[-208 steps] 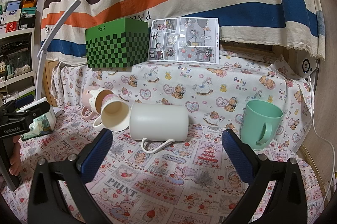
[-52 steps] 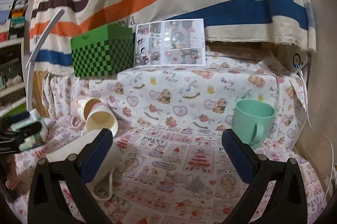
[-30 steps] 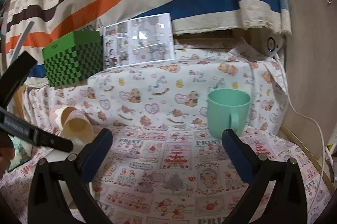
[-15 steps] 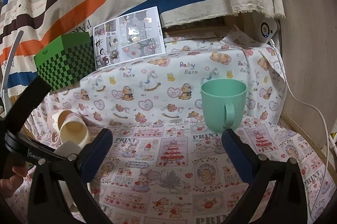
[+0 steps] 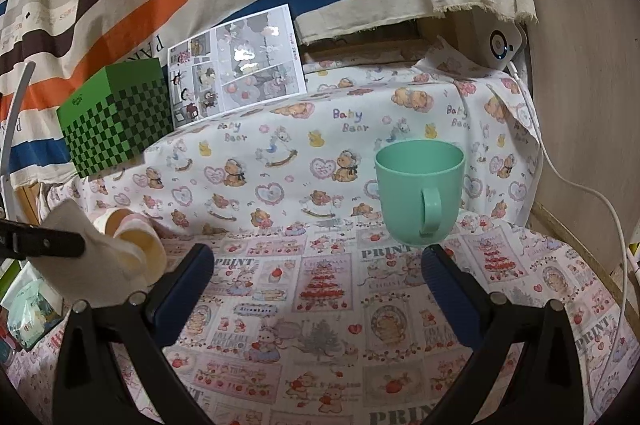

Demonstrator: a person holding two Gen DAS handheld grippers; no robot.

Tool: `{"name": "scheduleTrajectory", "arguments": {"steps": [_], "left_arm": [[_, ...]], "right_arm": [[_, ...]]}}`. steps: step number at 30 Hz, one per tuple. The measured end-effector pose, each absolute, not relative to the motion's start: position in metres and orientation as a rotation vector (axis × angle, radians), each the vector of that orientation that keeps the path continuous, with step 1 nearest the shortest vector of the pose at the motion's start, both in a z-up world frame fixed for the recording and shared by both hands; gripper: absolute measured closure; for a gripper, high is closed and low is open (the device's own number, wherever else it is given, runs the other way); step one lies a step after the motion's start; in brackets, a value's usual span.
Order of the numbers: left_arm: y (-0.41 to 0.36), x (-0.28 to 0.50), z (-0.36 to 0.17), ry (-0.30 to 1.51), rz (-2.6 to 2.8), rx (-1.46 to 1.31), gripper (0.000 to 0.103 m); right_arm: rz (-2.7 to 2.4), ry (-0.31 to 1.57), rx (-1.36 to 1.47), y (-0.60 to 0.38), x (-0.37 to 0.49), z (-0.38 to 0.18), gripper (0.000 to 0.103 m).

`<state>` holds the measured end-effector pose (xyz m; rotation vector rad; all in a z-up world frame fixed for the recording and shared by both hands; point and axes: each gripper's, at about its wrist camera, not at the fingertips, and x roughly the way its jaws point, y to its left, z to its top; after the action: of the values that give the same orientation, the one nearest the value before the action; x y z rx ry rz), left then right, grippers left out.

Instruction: Flip cup upside down

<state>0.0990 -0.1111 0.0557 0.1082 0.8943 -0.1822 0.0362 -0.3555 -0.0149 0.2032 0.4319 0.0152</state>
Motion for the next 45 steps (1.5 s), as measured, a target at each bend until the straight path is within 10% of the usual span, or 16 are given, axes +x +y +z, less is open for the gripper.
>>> {"name": "scheduleTrajectory", "arguments": {"steps": [20, 24, 45], "left_arm": [[-0.129, 0.1, 0.017, 0.84, -0.265, 0.147, 0.026], [-0.122, 0.096, 0.026, 0.745, -0.25, 0.128, 0.009], [-0.02, 0.019, 0.034, 0.337, -0.186, -0.003, 0.001]], "right_arm": [[0.013, 0.454, 0.21, -0.357, 0.04, -0.016, 0.0], [0.014, 0.455, 0.216, -0.357, 0.04, -0.016, 0.0], [0.073, 0.339, 0.053, -0.324, 0.018, -0.005, 0.0]]}}
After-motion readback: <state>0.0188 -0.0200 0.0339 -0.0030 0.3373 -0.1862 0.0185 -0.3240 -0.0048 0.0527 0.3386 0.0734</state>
